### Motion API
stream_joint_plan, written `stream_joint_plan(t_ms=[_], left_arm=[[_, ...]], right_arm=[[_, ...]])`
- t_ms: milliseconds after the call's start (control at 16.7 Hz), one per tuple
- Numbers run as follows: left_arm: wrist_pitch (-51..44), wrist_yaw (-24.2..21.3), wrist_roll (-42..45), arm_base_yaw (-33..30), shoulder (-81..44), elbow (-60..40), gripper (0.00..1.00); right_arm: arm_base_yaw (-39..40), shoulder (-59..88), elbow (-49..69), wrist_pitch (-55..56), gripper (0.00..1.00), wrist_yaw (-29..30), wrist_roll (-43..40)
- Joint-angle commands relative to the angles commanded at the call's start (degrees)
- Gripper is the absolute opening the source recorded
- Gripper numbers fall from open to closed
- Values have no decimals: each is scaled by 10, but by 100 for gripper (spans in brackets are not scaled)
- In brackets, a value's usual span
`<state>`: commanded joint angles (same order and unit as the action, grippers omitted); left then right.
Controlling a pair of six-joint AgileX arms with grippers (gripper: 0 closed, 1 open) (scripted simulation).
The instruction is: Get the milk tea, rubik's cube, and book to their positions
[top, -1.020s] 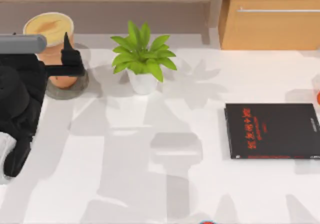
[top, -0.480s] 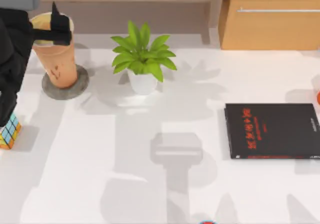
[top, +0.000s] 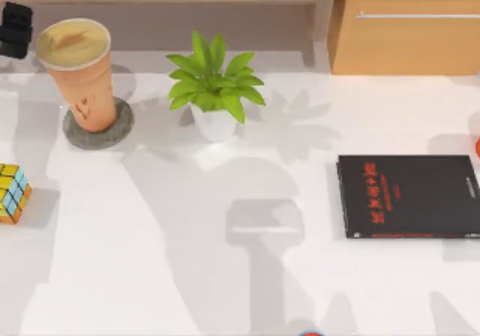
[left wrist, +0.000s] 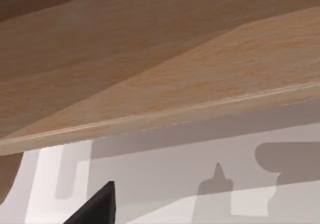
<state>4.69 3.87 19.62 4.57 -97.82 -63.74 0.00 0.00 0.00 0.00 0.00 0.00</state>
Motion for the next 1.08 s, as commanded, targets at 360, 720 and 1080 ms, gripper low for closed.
stream_joint_plan(t_ms=[360,720,1080], left_arm=[[-401,-22,8,35,-31,-115,100],[-650,-37,-26,22,-77,-171,100],[-696,-39,-38,14,-90,-179,100]], right_arm=[[0,0,0,0,100,0,0],[0,0,0,0,100,0,0],[0,0,0,0,100,0,0]])
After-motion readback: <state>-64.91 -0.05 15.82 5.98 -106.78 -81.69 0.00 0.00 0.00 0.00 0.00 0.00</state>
